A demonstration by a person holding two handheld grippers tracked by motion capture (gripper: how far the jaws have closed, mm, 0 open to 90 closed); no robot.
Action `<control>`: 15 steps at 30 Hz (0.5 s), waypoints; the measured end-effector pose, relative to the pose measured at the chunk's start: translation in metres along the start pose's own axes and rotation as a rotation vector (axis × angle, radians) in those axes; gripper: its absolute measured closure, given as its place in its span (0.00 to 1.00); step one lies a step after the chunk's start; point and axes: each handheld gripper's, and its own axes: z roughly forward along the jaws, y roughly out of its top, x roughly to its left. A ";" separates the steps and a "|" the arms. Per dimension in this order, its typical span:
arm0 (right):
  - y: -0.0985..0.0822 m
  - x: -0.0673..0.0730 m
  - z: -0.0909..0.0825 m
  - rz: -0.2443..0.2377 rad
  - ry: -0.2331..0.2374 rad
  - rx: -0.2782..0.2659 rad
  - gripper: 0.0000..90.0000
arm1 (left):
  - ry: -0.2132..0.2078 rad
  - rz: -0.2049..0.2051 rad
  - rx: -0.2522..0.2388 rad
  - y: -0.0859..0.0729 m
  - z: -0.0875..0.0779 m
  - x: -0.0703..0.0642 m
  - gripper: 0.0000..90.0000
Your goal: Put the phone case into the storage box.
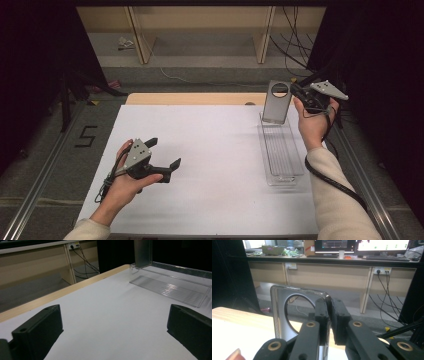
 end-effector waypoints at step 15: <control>-0.002 -0.002 0.004 -0.002 -0.005 0.001 0.94 | 0.000 0.001 -0.001 0.000 0.000 0.000 0.00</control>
